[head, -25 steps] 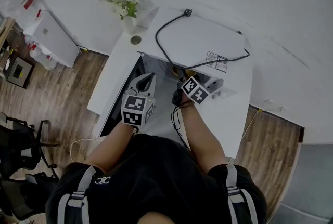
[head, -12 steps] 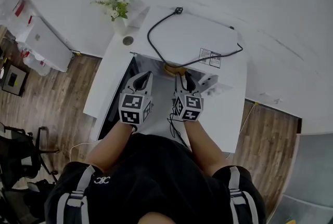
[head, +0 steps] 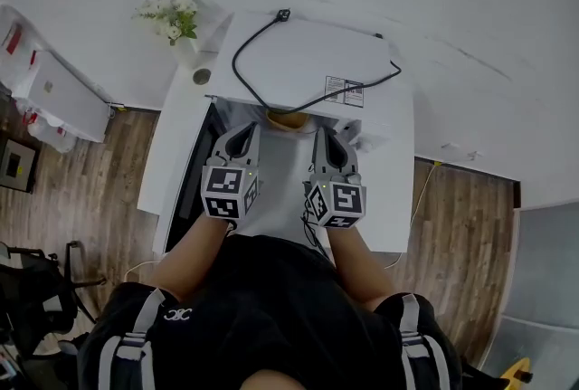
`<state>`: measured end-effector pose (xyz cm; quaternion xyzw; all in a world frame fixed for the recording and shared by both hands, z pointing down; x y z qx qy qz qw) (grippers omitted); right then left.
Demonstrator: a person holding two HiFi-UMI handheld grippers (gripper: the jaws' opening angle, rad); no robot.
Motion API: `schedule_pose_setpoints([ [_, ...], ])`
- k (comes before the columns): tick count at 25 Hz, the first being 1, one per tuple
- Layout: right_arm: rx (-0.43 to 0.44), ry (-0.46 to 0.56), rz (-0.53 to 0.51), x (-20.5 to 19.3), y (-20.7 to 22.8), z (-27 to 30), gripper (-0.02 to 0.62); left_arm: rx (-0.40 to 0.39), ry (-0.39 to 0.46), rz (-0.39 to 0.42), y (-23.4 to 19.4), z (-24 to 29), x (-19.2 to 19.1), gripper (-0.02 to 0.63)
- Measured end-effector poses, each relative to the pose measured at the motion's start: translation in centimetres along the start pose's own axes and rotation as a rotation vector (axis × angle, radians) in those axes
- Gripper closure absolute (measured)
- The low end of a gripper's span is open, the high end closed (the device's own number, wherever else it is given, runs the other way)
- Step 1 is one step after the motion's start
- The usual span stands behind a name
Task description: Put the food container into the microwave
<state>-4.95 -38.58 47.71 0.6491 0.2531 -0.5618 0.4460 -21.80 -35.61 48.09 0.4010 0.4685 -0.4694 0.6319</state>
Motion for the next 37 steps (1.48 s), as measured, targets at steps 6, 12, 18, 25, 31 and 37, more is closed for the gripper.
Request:
schedule_pose_setpoints([
  [6, -0.043, 0.019, 0.001, 2.5, 1.5, -1.0, 0.591, -0.038, 0.024, 0.025, 1.3, 0.7, 0.9, 0.594],
  [12, -0.053, 0.036, -0.003, 3.5, 2.2, -1.7, 0.592, -0.069, 0.040, 0.040, 2.3, 1.5, 1.7, 0.594],
  [18, -0.090, 0.038, -0.013, 3.5, 3.0, -2.4, 0.592, -0.091, 0.051, 0.053, 3.2, 2.1, 2.4, 0.594],
  [25, -0.100, 0.029, 0.017, 3.4, 3.6, -2.6, 0.592, -0.105, 0.055, 0.060, 3.7, 2.3, 2.6, 0.594],
  [31, -0.094, 0.014, 0.016, 2.9, 3.5, -2.5, 0.592, -0.109, 0.050, 0.060, 3.9, 2.5, 2.4, 0.594],
  [37, -0.088, 0.006, 0.009, 2.5, 3.4, -2.4, 0.592, -0.117, 0.043, 0.061, 4.3, 2.6, 2.1, 0.594],
])
Point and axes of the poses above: the fingertips, and each gripper's own axes: z forward along the fingers, y to its right, x out of its top, the point moved 4 cm from there along -z, backward along the fingers, and after that the axes turned 10 degrees about z, right-handed, at the moved point
